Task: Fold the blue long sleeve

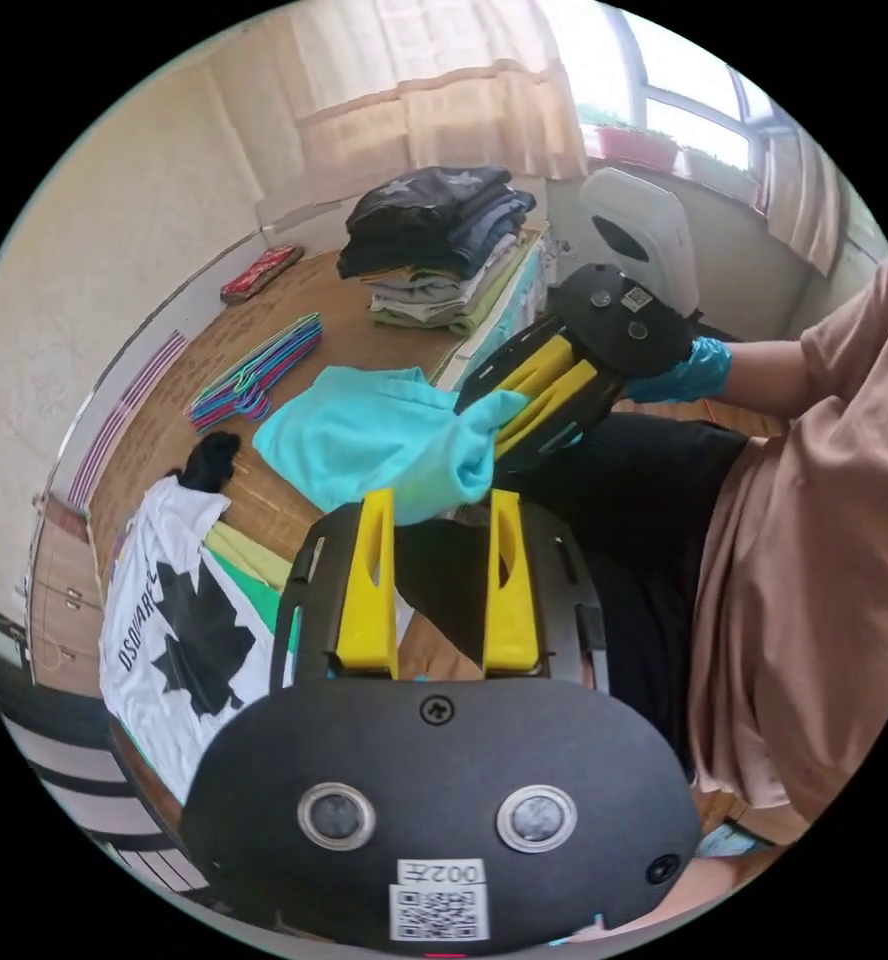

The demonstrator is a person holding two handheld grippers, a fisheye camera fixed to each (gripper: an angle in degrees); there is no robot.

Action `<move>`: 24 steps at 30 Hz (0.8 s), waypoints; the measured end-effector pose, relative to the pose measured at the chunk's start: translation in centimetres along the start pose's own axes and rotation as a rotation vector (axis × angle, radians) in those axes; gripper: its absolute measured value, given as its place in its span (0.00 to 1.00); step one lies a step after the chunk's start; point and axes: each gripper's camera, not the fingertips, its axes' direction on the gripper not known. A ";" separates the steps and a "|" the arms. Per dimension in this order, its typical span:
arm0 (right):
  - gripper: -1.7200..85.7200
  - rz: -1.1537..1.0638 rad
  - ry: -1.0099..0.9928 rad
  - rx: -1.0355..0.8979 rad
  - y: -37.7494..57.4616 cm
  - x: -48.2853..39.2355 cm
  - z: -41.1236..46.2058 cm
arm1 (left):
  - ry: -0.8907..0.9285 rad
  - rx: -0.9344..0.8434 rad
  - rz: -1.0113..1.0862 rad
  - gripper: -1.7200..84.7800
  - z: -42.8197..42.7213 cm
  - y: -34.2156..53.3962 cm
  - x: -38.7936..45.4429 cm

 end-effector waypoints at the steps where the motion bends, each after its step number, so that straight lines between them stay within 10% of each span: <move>1: 0.07 -0.013 -0.004 -0.009 -0.1 0.0 0.2 | 0.000 0.002 0.019 0.12 0.0 -0.2 0.0; 24: 0.12 0.068 0.288 -0.216 5.9 -0.9 2.2 | -0.104 -0.069 -0.093 0.07 -3.5 -1.2 1.4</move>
